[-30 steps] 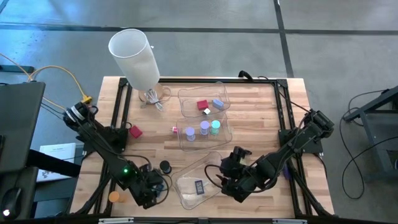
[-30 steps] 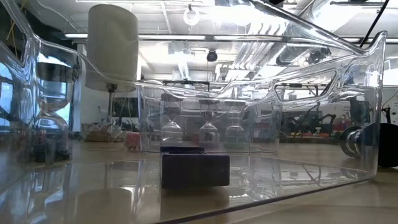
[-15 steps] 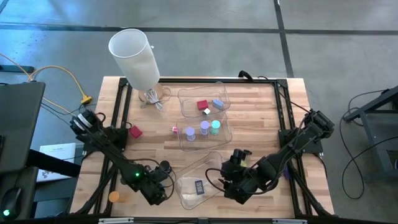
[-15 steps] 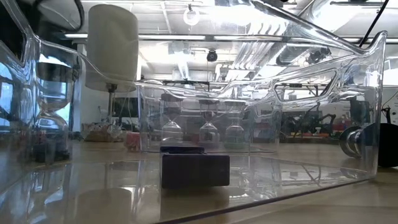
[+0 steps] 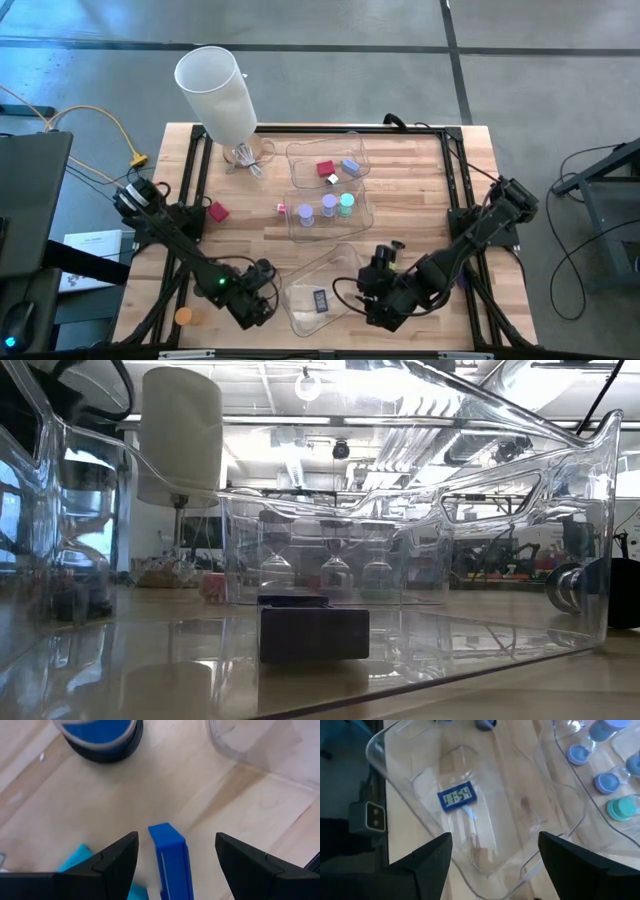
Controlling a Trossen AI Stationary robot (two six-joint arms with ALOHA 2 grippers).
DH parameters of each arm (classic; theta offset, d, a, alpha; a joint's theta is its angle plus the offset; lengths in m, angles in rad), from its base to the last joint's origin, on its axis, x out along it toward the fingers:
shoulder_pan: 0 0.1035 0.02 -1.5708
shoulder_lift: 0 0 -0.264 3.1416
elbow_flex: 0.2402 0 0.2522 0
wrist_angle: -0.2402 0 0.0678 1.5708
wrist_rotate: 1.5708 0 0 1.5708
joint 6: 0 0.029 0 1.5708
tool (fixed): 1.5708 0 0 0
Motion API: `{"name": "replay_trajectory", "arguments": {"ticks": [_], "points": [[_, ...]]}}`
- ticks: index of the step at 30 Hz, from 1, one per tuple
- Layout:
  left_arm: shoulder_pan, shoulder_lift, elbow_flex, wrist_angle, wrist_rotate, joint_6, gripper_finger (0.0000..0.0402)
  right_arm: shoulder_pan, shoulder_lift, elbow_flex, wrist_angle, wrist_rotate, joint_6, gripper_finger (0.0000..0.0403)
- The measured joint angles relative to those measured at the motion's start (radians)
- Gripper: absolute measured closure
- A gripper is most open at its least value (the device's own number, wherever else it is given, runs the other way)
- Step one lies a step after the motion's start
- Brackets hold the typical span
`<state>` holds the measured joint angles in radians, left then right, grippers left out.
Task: Pick & Place Office items
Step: Put the bottom left dark blue digital clock into the bottom transparent bin
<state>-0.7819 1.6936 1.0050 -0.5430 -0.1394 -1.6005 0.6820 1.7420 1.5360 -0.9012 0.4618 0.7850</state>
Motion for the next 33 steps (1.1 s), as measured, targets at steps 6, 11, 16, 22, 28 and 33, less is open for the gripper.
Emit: {"name": "replay_trajectory", "arguments": {"ticks": [6, 11, 16, 22, 28, 33], "points": [[-0.021, 0.003, 0.001, -0.004, -0.002, -0.048, 0.0144, 0.021, 0.0, 0.0, 0.0, 0.001, -0.004, 0.0117], [-0.026, 0.003, 0.001, -0.005, -0.001, -0.053, 0.0144, 0.033, 0.0, 0.0, 0.0, 0.005, -0.003, 0.0117], [-0.026, 0.019, 0.001, -0.004, -0.005, -0.052, 0.0144, 0.035, 0.0, 0.0, 0.0, 0.007, 0.0, 0.0117], [-0.027, 0.034, 0.002, 0.002, -0.004, -0.048, 0.0144, 0.035, 0.0, 0.0, 0.0, 0.008, 0.0, 0.0117], [-0.035, 0.035, 0.004, 0.002, 0.003, -0.051, 0.0161, 0.033, 0.0, 0.0, 0.0, 0.008, -0.002, 0.0117], [-0.035, 0.035, 0.004, 0.002, 0.007, -0.052, 0.02, 0.033, 0.0, 0.0, 0.0, 0.01, -0.004, 0.0117]]}}
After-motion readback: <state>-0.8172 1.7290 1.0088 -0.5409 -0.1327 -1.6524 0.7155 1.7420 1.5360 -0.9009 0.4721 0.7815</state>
